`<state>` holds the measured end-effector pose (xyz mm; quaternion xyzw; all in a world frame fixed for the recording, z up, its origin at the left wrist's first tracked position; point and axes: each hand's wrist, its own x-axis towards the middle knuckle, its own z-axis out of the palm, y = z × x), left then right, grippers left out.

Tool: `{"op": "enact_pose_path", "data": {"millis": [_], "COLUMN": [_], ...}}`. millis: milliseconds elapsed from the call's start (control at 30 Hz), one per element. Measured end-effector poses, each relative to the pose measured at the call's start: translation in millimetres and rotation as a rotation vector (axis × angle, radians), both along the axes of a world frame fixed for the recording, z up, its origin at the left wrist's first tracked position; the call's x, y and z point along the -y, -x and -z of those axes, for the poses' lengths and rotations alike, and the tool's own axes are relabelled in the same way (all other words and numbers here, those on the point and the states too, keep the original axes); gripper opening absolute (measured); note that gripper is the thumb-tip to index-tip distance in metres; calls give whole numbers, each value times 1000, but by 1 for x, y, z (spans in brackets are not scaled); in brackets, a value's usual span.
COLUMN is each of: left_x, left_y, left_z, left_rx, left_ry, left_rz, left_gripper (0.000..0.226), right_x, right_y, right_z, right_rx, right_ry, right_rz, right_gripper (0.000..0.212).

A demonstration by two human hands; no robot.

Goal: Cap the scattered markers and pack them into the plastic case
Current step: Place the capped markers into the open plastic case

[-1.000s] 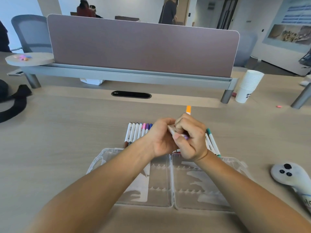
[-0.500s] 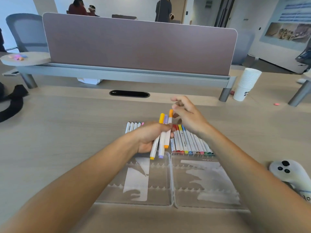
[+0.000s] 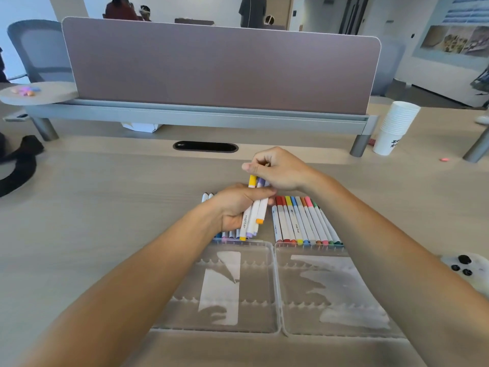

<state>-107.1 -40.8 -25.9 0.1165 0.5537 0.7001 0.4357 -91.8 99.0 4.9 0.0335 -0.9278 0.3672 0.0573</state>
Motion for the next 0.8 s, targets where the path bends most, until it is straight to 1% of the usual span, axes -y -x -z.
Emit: {"op": "enact_pose_path", "data": {"millis": [100,133,233,300,367,400,467,500,533,600,633,667,700,800], "left_x": [-2,-4,-6,-2,5,9,13,14,15,17,19,21,23,28], "left_y": [4,5,9,10,9,9,7,6,6,9,11,13,13,10], "left_z": [0,1,5,6,7,8,12,16,21,31,36,40,43,47], "left_rx": [-49,-74,-207,-397,-609,-683,-764,-810,-905,-1218,-1352,-1425,-1451,-1464], "left_ry": [9,19,110,203,327,371,438,482,550,732,779,790,789,730], "left_rz": [8,6,-27,-14,-17,-13,29,44,33,-21,-42,-44,-27,7], "left_gripper": [3,8,22,21,22,26,38,41,40,30,27,27,31,39], "right_x": [-3,-5,-11,-18,-25,-27,-31,-32,-32,-30,-29,-28,-27,-24], "right_y": [6,9,21,29,37,40,45,46,47,48,48,47,46,42], "right_z": [0,1,8,14,21,24,31,35,39,45,49,52,55,65], "right_rx": [54,57,45,47,93,128,188,196,192,176,163,143,118,66], "right_ry": [-129,-145,-83,-52,-36,-37,-33,-32,-37,-88,-126,-164,-199,-285], "right_rz": [-14,-12,10,44,72,76,72,71,71,74,78,85,91,136], "right_gripper": [31,31,27,26,28,31,34,35,35,35,35,35,35,38]}}
